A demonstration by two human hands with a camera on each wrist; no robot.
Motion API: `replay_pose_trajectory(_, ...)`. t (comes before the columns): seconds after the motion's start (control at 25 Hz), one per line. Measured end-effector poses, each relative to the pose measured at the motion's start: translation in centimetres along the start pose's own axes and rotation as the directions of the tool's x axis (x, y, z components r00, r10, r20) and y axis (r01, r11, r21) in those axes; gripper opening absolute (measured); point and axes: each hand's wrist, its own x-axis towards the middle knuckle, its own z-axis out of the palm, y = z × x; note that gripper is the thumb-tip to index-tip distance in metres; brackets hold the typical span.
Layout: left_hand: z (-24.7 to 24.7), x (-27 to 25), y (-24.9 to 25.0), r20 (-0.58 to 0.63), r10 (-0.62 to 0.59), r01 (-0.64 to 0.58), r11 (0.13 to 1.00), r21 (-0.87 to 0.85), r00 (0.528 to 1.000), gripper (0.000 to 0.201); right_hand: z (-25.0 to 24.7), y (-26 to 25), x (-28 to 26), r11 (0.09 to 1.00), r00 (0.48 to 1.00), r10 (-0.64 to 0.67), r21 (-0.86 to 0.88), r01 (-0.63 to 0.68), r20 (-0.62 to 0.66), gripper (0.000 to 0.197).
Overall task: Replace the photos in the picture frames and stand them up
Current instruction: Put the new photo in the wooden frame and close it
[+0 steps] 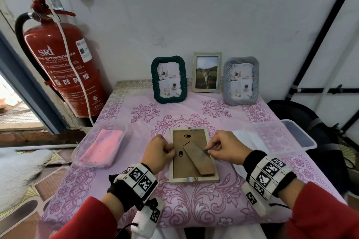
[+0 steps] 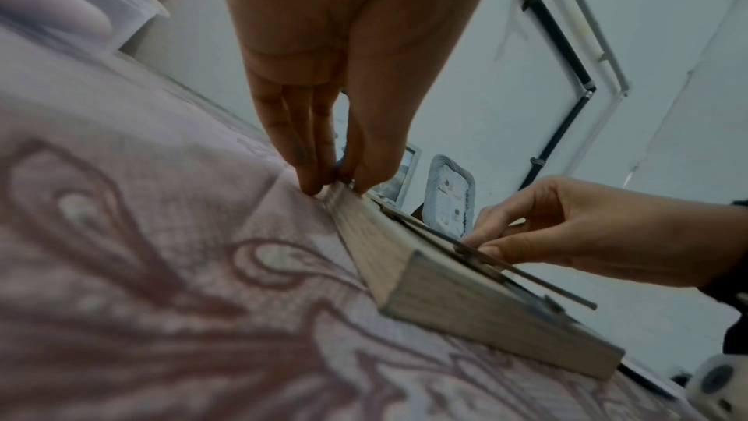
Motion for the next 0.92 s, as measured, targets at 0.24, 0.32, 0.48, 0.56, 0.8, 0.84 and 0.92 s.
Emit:
replay_pose_trajectory(0.24, -0.4, 0.3, -0.7, 0.072, 0.053, -0.059, 0.995, 0.085, 0.996, 0.03, -0.1, -0.1, -0.1, 1.0, 1.0, -0.016, -0.004, 0.016, 0.007, 0.012)
replay_pose_trajectory(0.32, -0.7, 0.6, -0.8, 0.136, 0.089, -0.106, 0.986, 0.128, 0.987, 0.025, -0.2, -0.1, -0.1, 1.0, 1.0, -0.016, -0.01, 0.016, 0.006, 0.012)
replay_pose_trajectory(0.48, -0.7, 0.8, -0.6, 0.159, 0.135, -0.147, 0.987, 0.068, 0.978, 0.016, -0.1, -0.1, -0.1, 1.0, 1.0, -0.009, -0.003, 0.009, 0.003, 0.012)
replay_pose_trajectory(0.56, -0.6, 0.9, -0.5, 0.123, 0.138, -0.141, 0.99, 0.015, 0.983, 0.011, -0.1, -0.1, -0.1, 1.0, 1.0, -0.002, -0.006, 0.002, 0.006, 0.012)
replay_pose_trajectory(0.8, -1.1, 1.1, -1.0, 0.164, 0.129, -0.111, 0.987, -0.118, 0.978, 0.024, 0.0, 0.0, -0.1, 1.0, 1.0, 0.008, 0.002, -0.008, 0.007, 0.013)
replay_pose_trajectory(0.84, -1.2, 1.0, -1.1, 0.176, 0.132, -0.112, 0.986, -0.12, 0.975, 0.022, 0.0, 0.0, -0.1, 1.0, 1.0, 0.014, -0.002, -0.014, 0.009, 0.013)
replay_pose_trajectory(0.92, -1.4, 1.1, -1.4, 0.197, 0.135, -0.114, 0.987, -0.112, 0.971, 0.014, -0.1, -0.1, -0.2, 1.0, 0.999, 0.025, -0.01, -0.024, 0.027, 0.014)
